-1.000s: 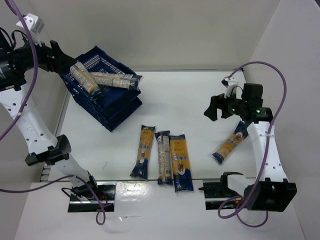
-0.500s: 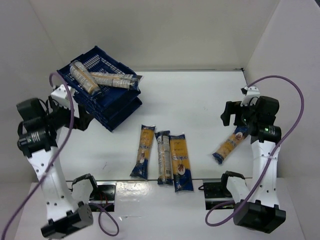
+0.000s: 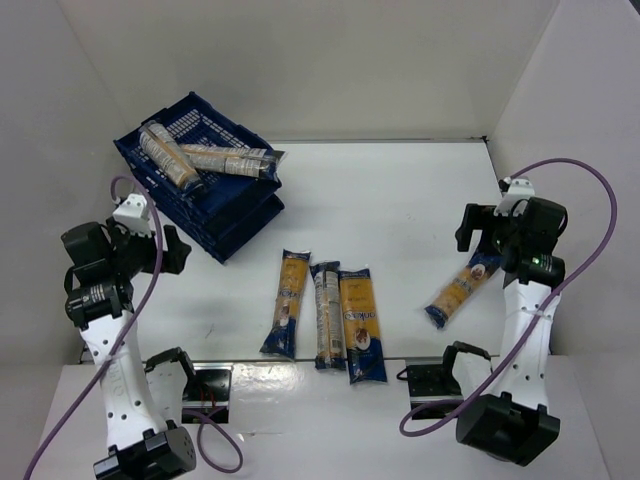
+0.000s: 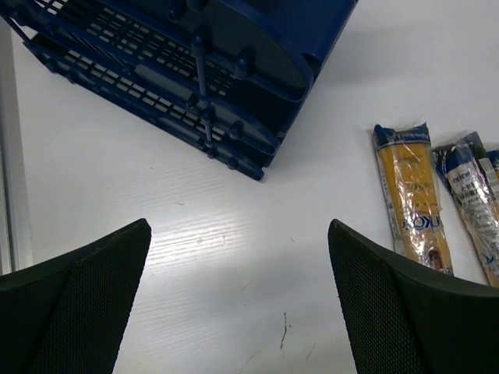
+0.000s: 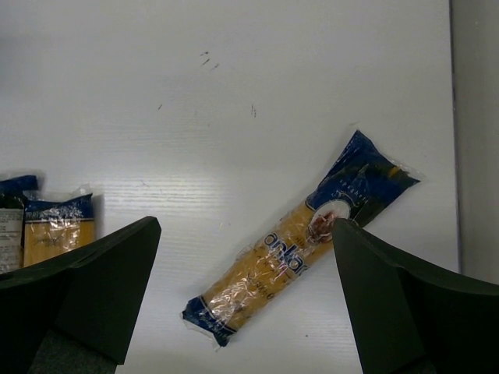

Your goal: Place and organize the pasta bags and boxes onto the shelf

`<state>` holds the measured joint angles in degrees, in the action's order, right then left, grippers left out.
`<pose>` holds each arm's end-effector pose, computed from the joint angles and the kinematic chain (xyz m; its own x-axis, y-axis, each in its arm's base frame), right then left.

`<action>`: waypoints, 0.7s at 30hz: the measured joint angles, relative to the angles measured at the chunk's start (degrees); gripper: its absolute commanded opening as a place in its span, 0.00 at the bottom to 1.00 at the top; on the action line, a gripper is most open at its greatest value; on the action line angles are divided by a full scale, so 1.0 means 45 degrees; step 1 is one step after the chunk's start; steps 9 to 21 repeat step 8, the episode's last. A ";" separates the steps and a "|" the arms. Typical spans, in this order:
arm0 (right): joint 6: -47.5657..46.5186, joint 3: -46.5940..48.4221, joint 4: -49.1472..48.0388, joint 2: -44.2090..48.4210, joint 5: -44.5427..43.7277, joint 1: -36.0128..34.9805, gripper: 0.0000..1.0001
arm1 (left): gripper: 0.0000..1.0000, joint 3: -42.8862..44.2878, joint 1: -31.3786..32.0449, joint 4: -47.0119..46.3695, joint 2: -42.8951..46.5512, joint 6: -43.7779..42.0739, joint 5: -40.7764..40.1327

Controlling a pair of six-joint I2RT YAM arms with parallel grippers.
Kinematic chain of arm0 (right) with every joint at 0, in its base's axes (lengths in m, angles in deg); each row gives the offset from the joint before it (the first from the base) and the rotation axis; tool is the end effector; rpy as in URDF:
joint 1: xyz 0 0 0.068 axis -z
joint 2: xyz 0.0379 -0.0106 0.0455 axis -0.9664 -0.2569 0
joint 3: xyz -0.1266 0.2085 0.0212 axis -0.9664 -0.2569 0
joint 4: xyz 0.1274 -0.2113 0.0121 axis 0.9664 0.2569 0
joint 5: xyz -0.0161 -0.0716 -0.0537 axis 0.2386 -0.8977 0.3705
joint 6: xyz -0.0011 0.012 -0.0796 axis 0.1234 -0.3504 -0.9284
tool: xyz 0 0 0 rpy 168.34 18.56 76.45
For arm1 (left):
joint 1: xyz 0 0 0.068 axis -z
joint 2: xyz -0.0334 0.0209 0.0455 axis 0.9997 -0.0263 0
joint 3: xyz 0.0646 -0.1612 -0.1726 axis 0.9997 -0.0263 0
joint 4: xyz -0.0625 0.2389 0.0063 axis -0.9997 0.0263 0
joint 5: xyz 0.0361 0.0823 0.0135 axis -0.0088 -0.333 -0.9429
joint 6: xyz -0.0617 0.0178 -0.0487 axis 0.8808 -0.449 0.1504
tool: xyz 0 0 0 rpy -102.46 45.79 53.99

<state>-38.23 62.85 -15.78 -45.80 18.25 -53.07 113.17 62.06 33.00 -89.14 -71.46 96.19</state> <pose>0.2022 -0.0563 0.2963 -0.5455 0.0207 -0.8379 -0.0125 0.9994 0.0328 0.1740 0.0441 0.3096 -0.4092 -0.0338 -0.9118 0.1323 0.9866 -0.0959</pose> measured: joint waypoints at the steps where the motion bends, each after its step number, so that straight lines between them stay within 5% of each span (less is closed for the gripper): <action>1: 0.0000 -0.0039 -0.0039 0.0000 -0.0005 0.0005 1.00 | 1.00 -0.0029 0.0000 -0.0160 0.0000 0.0058 -0.0034; 21: 0.0000 -0.0146 -0.0175 0.0000 -0.0015 0.0010 1.00 | 1.00 -0.0262 0.0005 -0.1010 0.0029 0.0379 -0.0039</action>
